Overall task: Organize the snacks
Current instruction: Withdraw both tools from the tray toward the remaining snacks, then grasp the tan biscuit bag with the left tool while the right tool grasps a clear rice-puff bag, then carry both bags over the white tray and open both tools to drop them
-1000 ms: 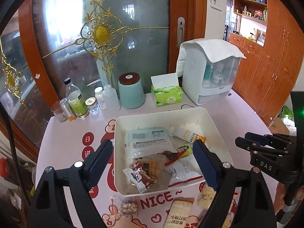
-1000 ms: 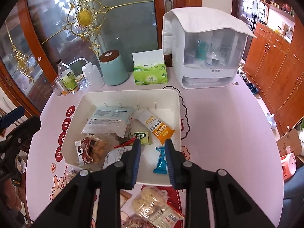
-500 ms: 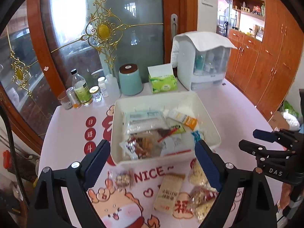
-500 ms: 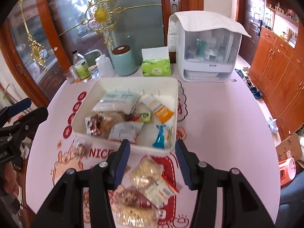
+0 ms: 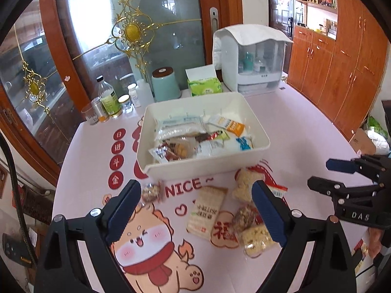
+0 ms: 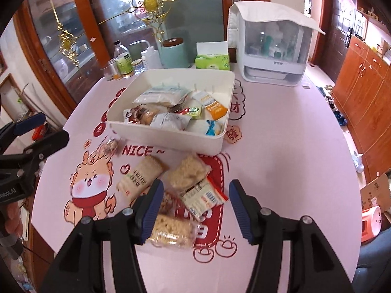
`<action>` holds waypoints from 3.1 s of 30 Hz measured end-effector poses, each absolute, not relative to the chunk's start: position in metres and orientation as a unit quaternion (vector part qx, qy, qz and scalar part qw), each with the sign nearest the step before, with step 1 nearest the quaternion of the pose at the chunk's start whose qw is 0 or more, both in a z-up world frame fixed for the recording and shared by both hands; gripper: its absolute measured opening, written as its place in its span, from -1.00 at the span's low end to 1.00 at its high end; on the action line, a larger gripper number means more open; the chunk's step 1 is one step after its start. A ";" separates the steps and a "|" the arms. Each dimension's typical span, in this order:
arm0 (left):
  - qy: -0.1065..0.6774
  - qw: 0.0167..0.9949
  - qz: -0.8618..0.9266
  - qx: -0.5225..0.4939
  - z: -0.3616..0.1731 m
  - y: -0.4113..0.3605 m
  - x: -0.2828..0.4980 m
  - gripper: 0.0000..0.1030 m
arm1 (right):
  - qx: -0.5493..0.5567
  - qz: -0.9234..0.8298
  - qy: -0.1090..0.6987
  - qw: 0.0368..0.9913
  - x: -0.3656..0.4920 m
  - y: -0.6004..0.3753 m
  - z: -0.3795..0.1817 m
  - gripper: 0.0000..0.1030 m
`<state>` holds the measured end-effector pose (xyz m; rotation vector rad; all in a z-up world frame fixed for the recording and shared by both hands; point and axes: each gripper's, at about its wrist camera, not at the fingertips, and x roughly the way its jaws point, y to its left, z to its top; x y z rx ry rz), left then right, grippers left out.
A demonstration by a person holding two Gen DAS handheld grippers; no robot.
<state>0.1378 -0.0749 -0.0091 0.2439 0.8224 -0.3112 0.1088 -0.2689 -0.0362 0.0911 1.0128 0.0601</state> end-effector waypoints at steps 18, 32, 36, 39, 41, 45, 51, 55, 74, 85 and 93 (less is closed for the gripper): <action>0.498 0.845 -0.137 0.142 -0.120 -0.070 0.184 0.78 | 0.089 0.044 0.552 0.828 0.144 -0.266 -0.109 0.19; 0.571 0.784 -0.182 0.160 -0.207 -0.095 0.239 0.78 | 0.132 0.003 0.597 0.791 0.207 -0.267 -0.166 0.59; 0.583 0.773 -0.194 0.155 -0.223 -0.101 0.246 0.78 | 0.119 0.000 0.609 0.784 0.222 -0.257 -0.184 0.59; 0.590 0.768 -0.202 0.146 -0.232 -0.102 0.250 0.78 | 0.107 -0.002 0.614 0.782 0.232 -0.249 -0.195 0.59; 0.597 0.764 -0.202 0.136 -0.237 -0.101 0.253 0.78 | 0.106 -0.001 0.619 0.778 0.237 -0.245 -0.203 0.59; 0.593 0.769 -0.203 0.126 -0.239 -0.099 0.255 0.78 | 0.108 -0.008 0.618 0.779 0.239 -0.243 -0.212 0.59; 0.578 0.781 -0.198 0.130 -0.240 -0.096 0.247 0.69 | 0.086 -0.018 0.609 0.788 0.237 -0.238 -0.215 0.59; 0.555 0.793 -0.208 0.141 -0.232 -0.098 0.232 0.05 | 0.062 -0.010 0.605 0.794 0.235 -0.230 -0.216 0.26; 0.542 0.819 -0.175 0.061 -0.183 -0.038 0.184 0.03 | 0.089 0.032 0.567 0.818 0.213 -0.235 -0.170 -0.12; 0.473 0.860 -0.184 0.047 -0.098 -0.042 0.196 0.03 | 0.085 0.067 0.515 0.850 0.188 -0.236 -0.110 -0.12; 0.419 0.887 -0.189 0.041 -0.031 -0.048 0.209 0.04 | 0.074 0.082 0.466 0.878 0.183 -0.236 -0.053 -0.12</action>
